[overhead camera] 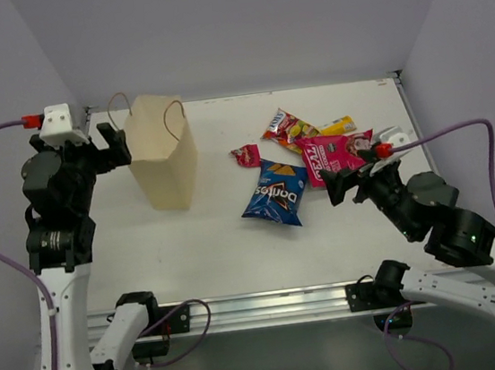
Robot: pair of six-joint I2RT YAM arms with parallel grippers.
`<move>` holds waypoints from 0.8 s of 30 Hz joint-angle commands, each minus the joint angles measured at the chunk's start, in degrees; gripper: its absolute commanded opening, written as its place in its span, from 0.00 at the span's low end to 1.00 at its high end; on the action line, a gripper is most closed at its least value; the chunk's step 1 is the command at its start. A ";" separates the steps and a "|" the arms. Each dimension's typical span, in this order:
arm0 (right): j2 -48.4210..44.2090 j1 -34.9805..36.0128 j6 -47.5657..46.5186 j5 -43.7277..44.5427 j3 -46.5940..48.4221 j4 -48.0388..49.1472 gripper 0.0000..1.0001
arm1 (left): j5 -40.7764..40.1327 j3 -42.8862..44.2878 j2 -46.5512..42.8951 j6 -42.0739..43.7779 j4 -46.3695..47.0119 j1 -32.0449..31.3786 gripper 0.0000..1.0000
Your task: Take the snacks out of the paper bag
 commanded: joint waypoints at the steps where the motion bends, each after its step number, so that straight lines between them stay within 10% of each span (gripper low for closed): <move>1: -3.22 -0.14 -0.42 8.97 2.01 2.27 0.99 | -1.15 -1.60 -7.04 2.93 -5.50 -2.48 1.00; 24: -23.79 -0.14 0.54 21.29 -8.71 7.20 0.99 | -14.43 -1.86 -17.27 5.13 -13.60 -9.79 1.00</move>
